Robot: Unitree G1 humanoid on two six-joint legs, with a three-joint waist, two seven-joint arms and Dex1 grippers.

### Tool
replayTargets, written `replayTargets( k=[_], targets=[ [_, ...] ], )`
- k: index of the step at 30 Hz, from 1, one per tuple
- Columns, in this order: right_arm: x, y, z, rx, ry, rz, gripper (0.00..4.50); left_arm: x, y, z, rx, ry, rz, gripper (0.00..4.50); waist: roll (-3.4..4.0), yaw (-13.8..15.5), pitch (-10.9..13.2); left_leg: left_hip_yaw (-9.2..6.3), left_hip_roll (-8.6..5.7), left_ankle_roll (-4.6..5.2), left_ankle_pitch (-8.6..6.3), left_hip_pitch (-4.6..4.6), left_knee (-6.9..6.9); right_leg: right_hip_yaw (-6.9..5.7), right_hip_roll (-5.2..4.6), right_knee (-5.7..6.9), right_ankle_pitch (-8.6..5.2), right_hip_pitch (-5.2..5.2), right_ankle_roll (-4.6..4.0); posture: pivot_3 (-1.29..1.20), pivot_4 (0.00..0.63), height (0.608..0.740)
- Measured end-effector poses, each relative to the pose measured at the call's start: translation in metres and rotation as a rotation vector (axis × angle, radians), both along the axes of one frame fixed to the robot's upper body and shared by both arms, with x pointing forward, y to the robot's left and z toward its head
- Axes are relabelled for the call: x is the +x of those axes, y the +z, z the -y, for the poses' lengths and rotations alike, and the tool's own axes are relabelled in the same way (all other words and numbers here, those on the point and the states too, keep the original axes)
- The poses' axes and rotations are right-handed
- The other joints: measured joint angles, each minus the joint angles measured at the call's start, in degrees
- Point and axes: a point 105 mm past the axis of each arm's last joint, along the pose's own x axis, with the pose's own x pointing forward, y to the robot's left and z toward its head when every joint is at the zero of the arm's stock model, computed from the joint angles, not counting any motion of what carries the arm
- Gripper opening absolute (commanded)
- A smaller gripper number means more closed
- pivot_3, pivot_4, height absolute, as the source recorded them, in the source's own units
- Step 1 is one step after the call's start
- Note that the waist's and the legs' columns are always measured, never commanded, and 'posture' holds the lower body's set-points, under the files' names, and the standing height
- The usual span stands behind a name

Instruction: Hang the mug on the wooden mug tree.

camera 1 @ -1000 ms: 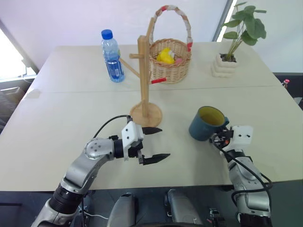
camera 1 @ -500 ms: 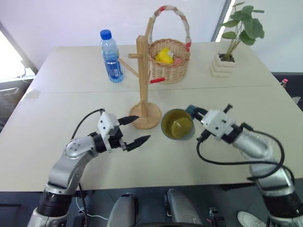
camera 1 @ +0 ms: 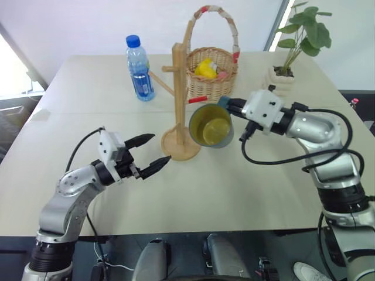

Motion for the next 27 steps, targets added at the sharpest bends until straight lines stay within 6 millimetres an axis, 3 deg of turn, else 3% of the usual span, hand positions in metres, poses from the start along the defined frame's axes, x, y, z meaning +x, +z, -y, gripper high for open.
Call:
replayTargets(
  k=[14, 27],
  targets=[
    [0.019, 0.014, -0.025, -0.05, 0.102, 0.028, 0.05, -0.005, 0.003, -0.003, 0.0, 0.022, -0.001, 4.5, 0.02, -0.06, 0.01, 0.0, 0.0, -0.01, 0.0, -0.02, -0.01, 0.0, -0.02, 0.02, 0.01, -0.04, -0.01, 0.0, 0.15, 0.74],
    [0.033, 0.007, -0.033, -0.115, 0.093, -0.01, 0.05, -0.003, 0.009, -0.003, -0.007, 0.025, 0.016, 4.5, 0.02, -0.06, 0.01, 0.01, 0.0, -0.01, 0.0, -0.03, -0.02, 0.0, -0.03, 0.02, 0.01, -0.08, -0.02, 0.0, 0.15, 0.74]
  ],
)
